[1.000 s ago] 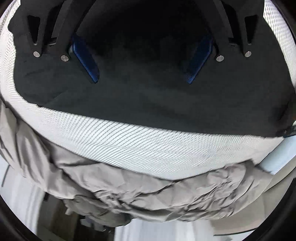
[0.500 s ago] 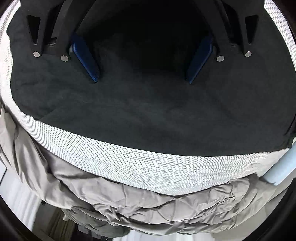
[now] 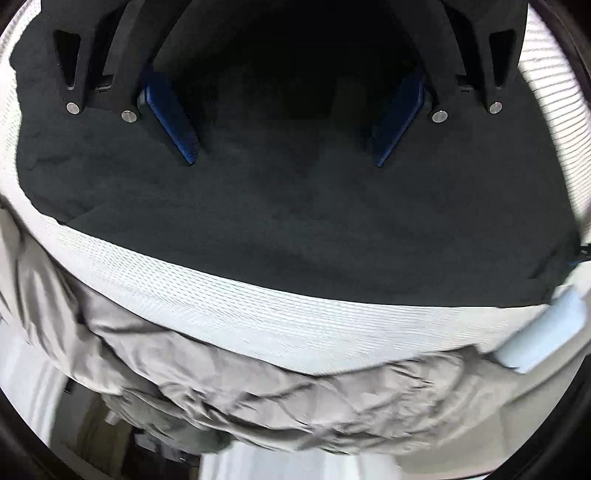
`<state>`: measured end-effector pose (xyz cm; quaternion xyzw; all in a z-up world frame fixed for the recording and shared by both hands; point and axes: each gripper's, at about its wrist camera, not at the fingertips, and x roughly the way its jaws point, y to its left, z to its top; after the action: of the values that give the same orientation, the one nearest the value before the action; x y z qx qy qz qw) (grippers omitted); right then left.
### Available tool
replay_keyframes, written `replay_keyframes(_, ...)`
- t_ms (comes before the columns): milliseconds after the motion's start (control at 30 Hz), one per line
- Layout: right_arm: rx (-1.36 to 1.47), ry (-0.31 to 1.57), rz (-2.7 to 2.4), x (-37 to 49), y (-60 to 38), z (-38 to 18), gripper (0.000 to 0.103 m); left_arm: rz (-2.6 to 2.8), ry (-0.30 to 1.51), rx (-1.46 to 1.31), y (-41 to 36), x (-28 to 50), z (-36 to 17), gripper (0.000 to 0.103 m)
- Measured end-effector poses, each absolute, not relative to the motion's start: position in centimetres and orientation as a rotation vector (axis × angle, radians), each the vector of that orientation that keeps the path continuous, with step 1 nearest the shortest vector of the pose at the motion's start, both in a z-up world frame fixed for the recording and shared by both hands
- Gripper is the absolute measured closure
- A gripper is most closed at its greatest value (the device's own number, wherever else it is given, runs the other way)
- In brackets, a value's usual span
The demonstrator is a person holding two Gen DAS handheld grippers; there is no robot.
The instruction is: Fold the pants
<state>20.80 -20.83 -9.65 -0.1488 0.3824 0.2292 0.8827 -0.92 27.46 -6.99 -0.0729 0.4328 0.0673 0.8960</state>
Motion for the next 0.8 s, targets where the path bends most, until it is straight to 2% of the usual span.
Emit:
replay_keyframes(67,-0.328,0.799,0.535,19.8,-20.3,-9.7,0.006,0.167,0.91,-0.173,27.9,-1.3,-7.8,0.056)
replay_keyframes(267,-0.456,0.829,0.453,18.3,-23.8,-11.9,0.007,0.09,0.771,-0.209,27.0,-2.3,-4.0,0.053)
replay_keyframes(300,-0.44,0.832,0.427,18.2,-25.3,-11.7,0.007,0.053,0.745,-0.189,25.6,-2.0,-3.3,0.051)
replay_keyframes(367,-0.414,0.829,0.335,18.2,-28.9,-11.2,0.006,-0.01,0.711,-0.168,22.5,-1.1,-2.7,0.032)
replay_keyframes(400,-0.404,0.828,0.283,18.2,-30.5,-11.1,0.006,-0.052,0.706,-0.166,20.3,0.4,-2.6,0.03)
replay_keyframes(500,-0.301,0.872,0.278,18.2,-34.6,-11.2,0.006,-0.181,0.744,-0.175,14.8,2.9,-3.3,0.029)
replay_keyframes(567,-0.332,0.861,0.3,17.8,-35.7,-11.2,0.007,-0.256,0.806,-0.139,9.8,4.5,-4.1,0.029)
replay_keyframes(733,-0.222,0.866,0.064,19.1,-44.3,-11.3,0.008,-0.245,0.881,-0.071,4.7,8.1,-6.0,0.029)
replay_keyframes(800,-0.142,0.883,-0.023,19.7,-47.5,-11.9,0.004,-0.222,0.903,-0.07,3.5,9.2,-6.7,0.029)
